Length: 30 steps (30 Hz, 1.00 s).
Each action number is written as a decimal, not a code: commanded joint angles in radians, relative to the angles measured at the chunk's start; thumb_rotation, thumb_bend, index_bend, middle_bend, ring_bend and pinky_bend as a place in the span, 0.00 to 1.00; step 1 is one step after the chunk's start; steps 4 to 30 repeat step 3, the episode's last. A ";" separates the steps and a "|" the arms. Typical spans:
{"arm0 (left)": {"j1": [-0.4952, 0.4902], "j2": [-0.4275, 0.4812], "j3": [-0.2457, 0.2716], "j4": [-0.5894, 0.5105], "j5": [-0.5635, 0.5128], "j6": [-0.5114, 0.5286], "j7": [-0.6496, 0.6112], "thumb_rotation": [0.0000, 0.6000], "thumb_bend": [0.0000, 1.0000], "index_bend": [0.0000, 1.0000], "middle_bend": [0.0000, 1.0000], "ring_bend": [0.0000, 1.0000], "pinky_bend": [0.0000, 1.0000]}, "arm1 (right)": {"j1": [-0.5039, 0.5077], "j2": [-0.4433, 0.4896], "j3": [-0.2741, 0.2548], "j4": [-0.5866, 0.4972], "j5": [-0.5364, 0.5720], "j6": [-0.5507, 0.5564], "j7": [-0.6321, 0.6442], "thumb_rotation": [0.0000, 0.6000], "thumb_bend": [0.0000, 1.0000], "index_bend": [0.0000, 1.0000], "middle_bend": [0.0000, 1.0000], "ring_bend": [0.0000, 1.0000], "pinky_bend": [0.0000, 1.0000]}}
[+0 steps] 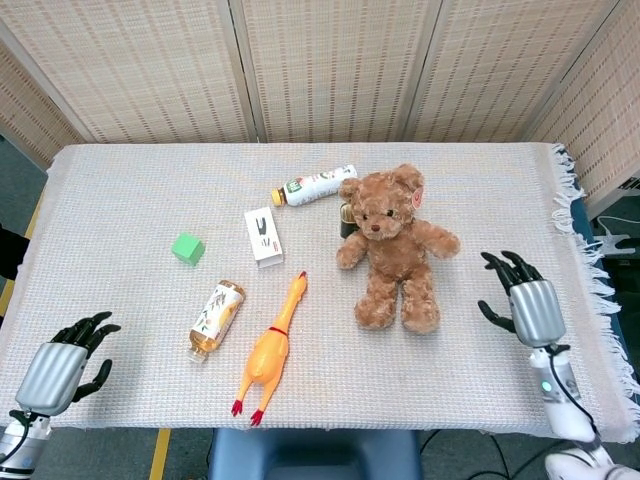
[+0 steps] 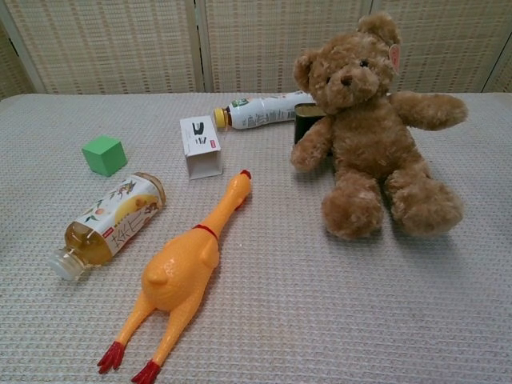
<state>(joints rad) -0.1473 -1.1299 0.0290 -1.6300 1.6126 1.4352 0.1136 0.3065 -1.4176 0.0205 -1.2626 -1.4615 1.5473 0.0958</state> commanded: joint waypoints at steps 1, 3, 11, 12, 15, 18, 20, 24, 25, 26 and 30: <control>0.000 0.000 0.001 0.000 0.000 -0.001 0.001 1.00 0.44 0.26 0.13 0.18 0.33 | -0.153 0.240 -0.094 -0.323 0.040 0.015 -0.233 1.00 0.13 0.14 0.32 0.15 0.35; 0.000 0.000 -0.001 0.000 -0.002 -0.002 0.002 1.00 0.44 0.26 0.13 0.18 0.33 | -0.158 0.237 -0.085 -0.325 0.038 0.016 -0.234 1.00 0.12 0.14 0.32 0.15 0.35; 0.000 0.000 -0.001 0.000 -0.002 -0.002 0.002 1.00 0.44 0.26 0.13 0.18 0.33 | -0.158 0.237 -0.085 -0.325 0.038 0.016 -0.234 1.00 0.12 0.14 0.32 0.15 0.35; 0.000 0.000 -0.001 0.000 -0.002 -0.002 0.002 1.00 0.44 0.26 0.13 0.18 0.33 | -0.158 0.237 -0.085 -0.325 0.038 0.016 -0.234 1.00 0.12 0.14 0.32 0.15 0.35; 0.000 0.000 -0.001 0.000 -0.002 -0.002 0.002 1.00 0.44 0.26 0.13 0.18 0.33 | -0.158 0.237 -0.085 -0.325 0.038 0.016 -0.234 1.00 0.12 0.14 0.32 0.15 0.35; 0.000 0.000 -0.001 0.000 -0.002 -0.002 0.002 1.00 0.44 0.26 0.13 0.18 0.33 | -0.158 0.237 -0.085 -0.325 0.038 0.016 -0.234 1.00 0.12 0.14 0.32 0.15 0.35; 0.000 0.000 -0.001 0.000 -0.002 -0.002 0.002 1.00 0.44 0.26 0.13 0.18 0.33 | -0.158 0.237 -0.085 -0.325 0.038 0.016 -0.234 1.00 0.12 0.14 0.32 0.15 0.35; 0.000 0.000 -0.001 0.000 -0.002 -0.002 0.002 1.00 0.44 0.26 0.13 0.18 0.33 | -0.158 0.237 -0.085 -0.325 0.038 0.016 -0.234 1.00 0.12 0.14 0.32 0.15 0.35; 0.000 0.000 -0.001 0.000 -0.002 -0.002 0.002 1.00 0.44 0.26 0.13 0.18 0.33 | -0.158 0.237 -0.085 -0.325 0.038 0.016 -0.234 1.00 0.12 0.14 0.32 0.15 0.35; 0.000 0.000 -0.001 0.000 -0.002 -0.002 0.002 1.00 0.44 0.26 0.13 0.18 0.33 | -0.158 0.237 -0.085 -0.325 0.038 0.016 -0.234 1.00 0.12 0.14 0.32 0.15 0.35; 0.000 0.000 -0.001 0.000 -0.002 -0.002 0.002 1.00 0.44 0.26 0.13 0.18 0.33 | -0.158 0.237 -0.085 -0.325 0.038 0.016 -0.234 1.00 0.12 0.14 0.32 0.15 0.35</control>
